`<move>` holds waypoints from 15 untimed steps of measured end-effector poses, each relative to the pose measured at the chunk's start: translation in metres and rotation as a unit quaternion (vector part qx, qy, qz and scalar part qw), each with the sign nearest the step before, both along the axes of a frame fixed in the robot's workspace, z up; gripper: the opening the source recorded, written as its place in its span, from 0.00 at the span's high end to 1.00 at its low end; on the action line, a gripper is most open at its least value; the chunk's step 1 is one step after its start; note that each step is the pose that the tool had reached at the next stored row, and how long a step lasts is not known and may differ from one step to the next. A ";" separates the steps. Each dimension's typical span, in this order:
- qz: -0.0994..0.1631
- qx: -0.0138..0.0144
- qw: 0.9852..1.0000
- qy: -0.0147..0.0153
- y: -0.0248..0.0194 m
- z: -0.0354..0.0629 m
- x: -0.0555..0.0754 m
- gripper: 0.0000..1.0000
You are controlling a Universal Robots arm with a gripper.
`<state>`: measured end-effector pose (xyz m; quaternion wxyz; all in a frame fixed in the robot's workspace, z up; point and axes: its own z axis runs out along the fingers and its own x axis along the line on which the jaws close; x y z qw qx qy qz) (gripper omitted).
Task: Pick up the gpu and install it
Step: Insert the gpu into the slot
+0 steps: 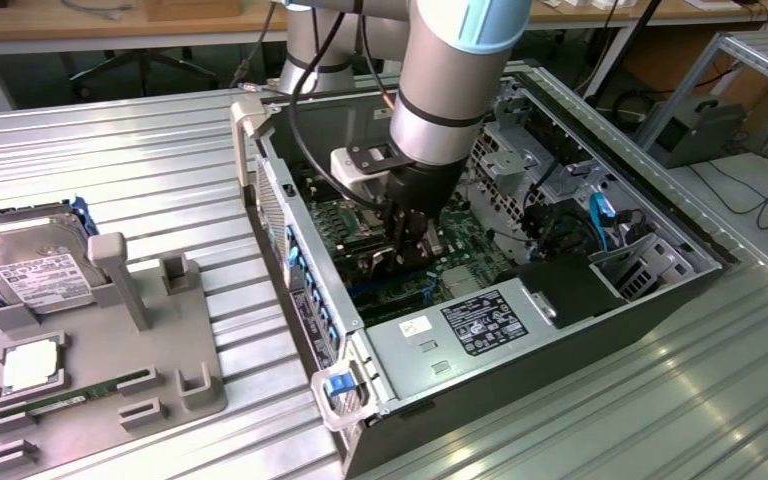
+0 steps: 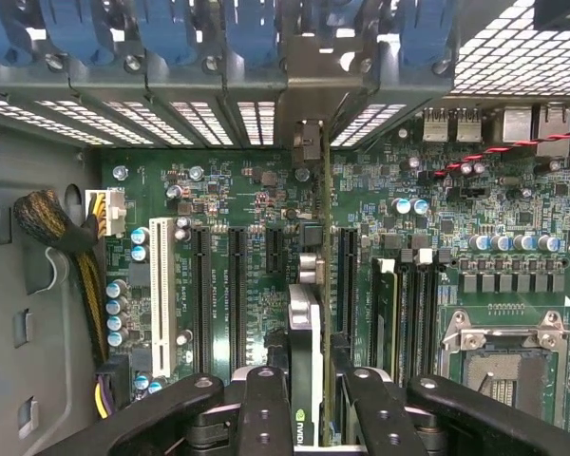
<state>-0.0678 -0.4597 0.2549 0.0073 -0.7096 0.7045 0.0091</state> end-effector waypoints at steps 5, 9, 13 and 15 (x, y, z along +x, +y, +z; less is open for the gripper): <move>0.000 0.000 1.000 0.000 0.0000 -0.0010 0.000 0.73; 0.000 0.000 1.000 0.000 0.0000 -0.0014 0.000 0.73; 0.000 0.000 1.000 0.000 0.0000 -0.0021 0.000 0.73; 0.000 0.000 1.000 0.000 0.0000 -0.0029 0.000 0.73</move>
